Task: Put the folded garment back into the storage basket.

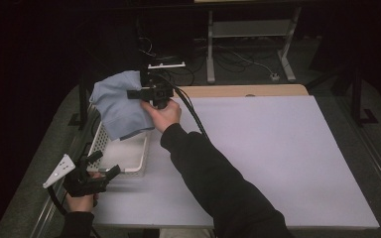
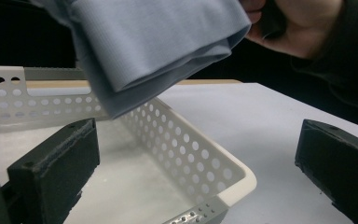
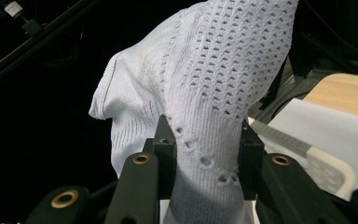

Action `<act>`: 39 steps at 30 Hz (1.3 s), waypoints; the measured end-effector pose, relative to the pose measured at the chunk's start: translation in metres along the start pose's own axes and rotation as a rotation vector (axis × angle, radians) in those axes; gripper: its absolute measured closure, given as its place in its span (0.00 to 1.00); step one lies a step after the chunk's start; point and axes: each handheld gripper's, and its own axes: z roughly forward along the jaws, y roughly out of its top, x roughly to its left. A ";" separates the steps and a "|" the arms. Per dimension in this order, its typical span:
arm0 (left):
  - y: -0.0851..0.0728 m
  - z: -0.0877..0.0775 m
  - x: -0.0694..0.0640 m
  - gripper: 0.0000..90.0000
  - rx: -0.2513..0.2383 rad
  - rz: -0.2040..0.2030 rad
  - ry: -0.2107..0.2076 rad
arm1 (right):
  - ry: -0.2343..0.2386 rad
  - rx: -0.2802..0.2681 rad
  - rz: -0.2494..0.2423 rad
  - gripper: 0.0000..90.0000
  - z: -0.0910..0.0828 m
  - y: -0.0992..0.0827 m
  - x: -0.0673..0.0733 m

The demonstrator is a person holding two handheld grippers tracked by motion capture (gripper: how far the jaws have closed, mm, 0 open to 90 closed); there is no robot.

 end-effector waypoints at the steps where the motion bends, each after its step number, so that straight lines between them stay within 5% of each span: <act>1: 0.000 0.000 0.000 0.00 -0.001 -0.001 -0.001 | 0.002 0.003 0.003 0.76 0.003 -0.002 0.000; 16: 0.000 0.001 0.000 0.00 -0.005 -0.001 -0.004 | 0.013 0.016 0.056 0.76 0.035 -0.025 -0.002; 30: 0.000 0.001 0.001 0.00 -0.004 0.002 -0.004 | 0.010 0.008 0.164 0.76 0.060 -0.057 -0.011; 39: 0.000 0.001 0.001 0.00 -0.002 0.004 -0.005 | -0.004 0.006 0.198 0.75 0.064 -0.071 -0.017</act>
